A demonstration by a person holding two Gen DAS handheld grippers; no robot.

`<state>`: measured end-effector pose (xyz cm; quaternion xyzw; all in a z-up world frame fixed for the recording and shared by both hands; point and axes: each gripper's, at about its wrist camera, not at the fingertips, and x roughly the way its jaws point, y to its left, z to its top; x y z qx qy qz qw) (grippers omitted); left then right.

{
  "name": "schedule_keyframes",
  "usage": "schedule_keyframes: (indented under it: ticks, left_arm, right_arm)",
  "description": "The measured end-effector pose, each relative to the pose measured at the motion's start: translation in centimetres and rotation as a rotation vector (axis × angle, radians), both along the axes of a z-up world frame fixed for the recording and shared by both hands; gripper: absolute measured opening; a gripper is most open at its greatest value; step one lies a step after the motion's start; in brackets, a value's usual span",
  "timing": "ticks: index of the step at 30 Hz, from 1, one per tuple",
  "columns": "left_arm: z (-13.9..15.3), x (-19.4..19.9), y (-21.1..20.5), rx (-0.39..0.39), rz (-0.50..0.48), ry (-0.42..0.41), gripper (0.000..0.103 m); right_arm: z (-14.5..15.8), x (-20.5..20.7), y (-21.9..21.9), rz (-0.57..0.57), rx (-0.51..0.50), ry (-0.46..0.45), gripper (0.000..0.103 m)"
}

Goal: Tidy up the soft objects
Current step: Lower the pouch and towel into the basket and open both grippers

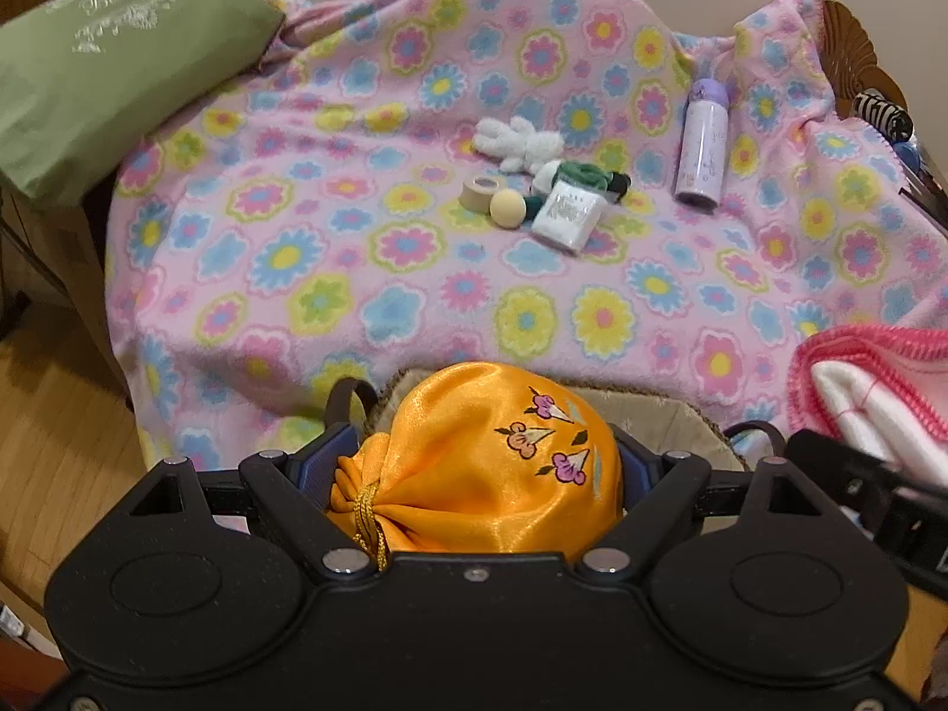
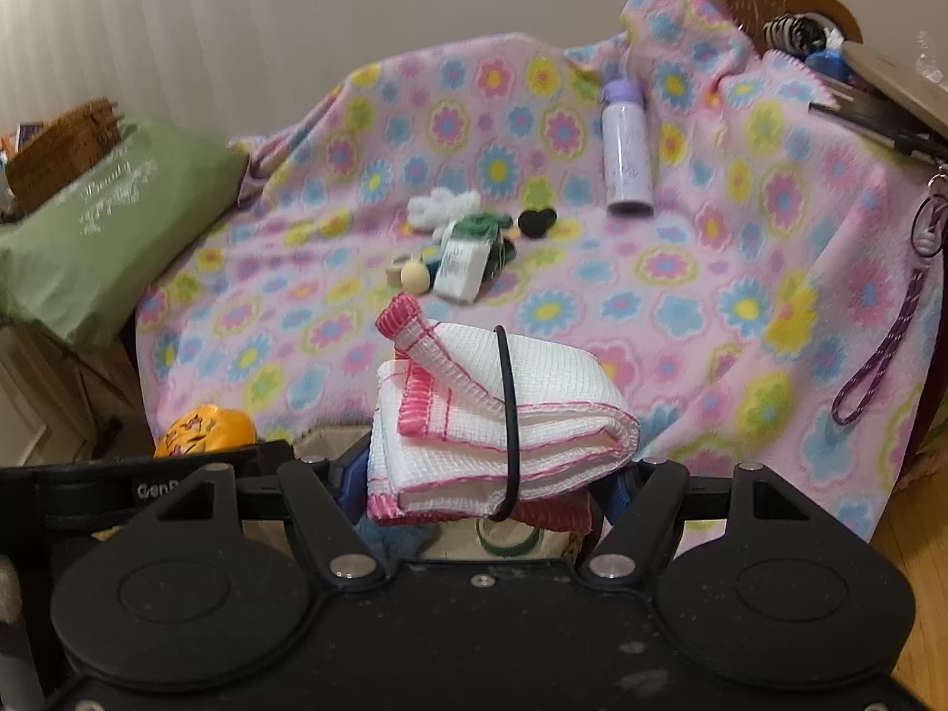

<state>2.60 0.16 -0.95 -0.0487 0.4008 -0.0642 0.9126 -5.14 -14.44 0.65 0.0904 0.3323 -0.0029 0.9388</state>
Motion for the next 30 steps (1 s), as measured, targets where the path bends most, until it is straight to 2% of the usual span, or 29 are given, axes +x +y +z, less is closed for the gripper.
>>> schedule_keyframes:
  ticks: [7, 14, 21, 30]
  left_arm:
    - [-0.9, 0.3, 0.0, -0.015, -0.002, 0.042, 0.082]
    - [-1.1, 0.5, -0.4, -0.011, -0.019, 0.042, 0.082]
    - [-1.2, 0.7, -0.5, -0.002, -0.013, 0.039, 0.083]
    - [-1.2, 0.8, -0.1, -0.027, -0.008, 0.033, 0.089]
  right_arm:
    - [-0.5, 0.4, 0.0, 0.010, -0.004, 0.038, 0.070]
    - [-1.0, 0.9, 0.1, 0.014, -0.001, 0.072, 0.070]
    - [-1.0, 0.9, 0.1, 0.019, 0.001, 0.073, 0.072]
    - [-0.9, 0.9, 0.0, 0.030, -0.005, 0.058, 0.076]
